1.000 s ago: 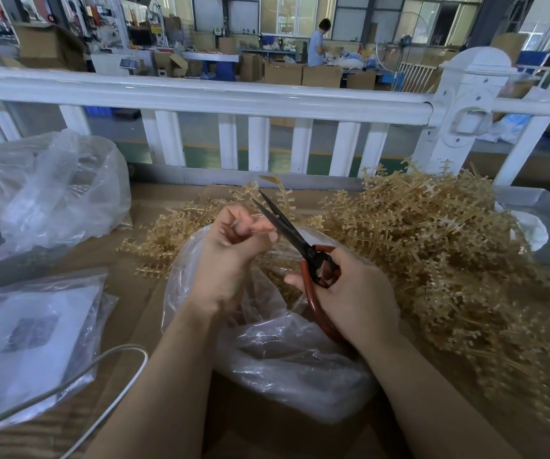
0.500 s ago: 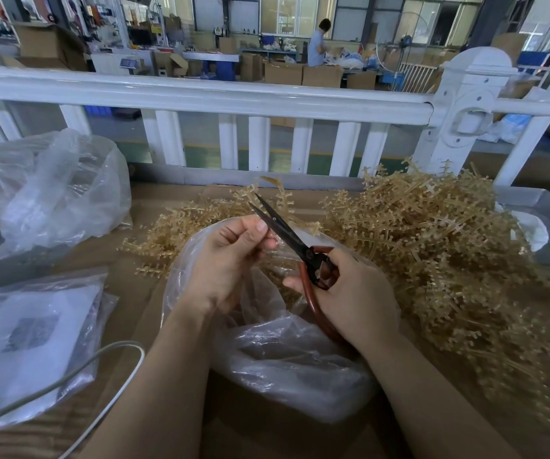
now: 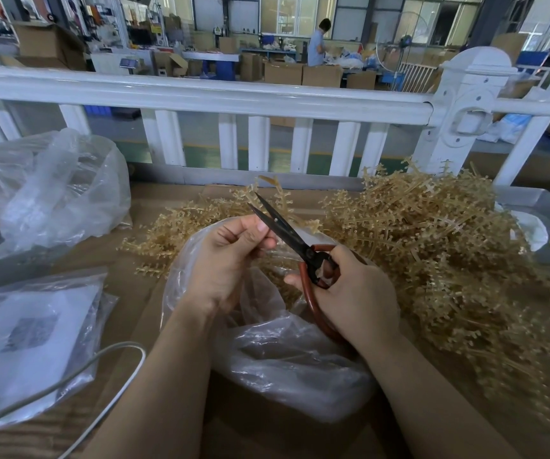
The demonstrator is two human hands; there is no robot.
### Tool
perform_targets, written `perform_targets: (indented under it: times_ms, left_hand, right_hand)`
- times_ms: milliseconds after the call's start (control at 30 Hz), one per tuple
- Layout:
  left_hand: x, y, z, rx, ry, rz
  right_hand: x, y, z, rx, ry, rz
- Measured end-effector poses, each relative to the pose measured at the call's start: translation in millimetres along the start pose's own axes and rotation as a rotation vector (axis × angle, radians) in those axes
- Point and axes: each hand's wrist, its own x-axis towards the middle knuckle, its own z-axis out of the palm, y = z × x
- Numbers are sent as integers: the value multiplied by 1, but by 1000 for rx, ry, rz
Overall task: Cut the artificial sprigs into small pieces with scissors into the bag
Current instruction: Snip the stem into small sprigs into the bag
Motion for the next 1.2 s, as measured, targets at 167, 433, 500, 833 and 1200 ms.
perform_targets:
  times_ms: [167,433,500,833,1200]
  left_hand:
    - [0,1,2,-9,12,9]
    - [-1,2,2,7,9,22]
    - [-1,1,2,34,-8,33]
    - [-1,2,0,138,-9,84]
    - [-2,2,-1,181,33,87]
  right_hand:
    - [1,4,1,26,-22,-8]
    - [2,3,2,32,-61,20]
    - [3,4,3,4,-69,36]
    - [4,6,5,-70,-60,19]
    - [1,2,2,-85,7,-5]
